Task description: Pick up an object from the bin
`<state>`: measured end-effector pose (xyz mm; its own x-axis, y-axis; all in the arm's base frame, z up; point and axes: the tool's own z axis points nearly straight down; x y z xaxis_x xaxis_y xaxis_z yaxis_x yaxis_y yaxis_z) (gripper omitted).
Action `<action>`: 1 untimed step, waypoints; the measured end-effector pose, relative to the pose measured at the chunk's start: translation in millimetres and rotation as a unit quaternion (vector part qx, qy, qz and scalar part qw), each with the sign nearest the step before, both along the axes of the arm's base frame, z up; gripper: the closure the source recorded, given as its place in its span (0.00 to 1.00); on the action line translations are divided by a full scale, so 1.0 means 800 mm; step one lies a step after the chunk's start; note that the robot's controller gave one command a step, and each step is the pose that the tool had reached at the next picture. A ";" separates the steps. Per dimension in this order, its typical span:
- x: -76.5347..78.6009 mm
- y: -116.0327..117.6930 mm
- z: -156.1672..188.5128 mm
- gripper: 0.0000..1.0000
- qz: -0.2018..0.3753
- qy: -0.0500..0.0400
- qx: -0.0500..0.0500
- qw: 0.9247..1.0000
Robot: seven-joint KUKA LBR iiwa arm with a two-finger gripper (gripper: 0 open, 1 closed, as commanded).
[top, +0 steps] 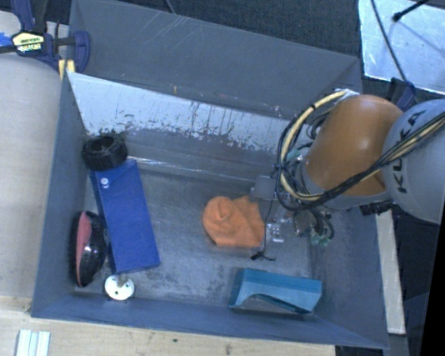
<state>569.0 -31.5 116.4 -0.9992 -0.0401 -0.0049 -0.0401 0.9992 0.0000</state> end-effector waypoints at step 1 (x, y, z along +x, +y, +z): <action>0.015 0.046 -0.053 1.00 -0.015 0.000 0.000 1.000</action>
Offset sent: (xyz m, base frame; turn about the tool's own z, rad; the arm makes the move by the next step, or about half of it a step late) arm 0.0000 0.0000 0.0000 0.0000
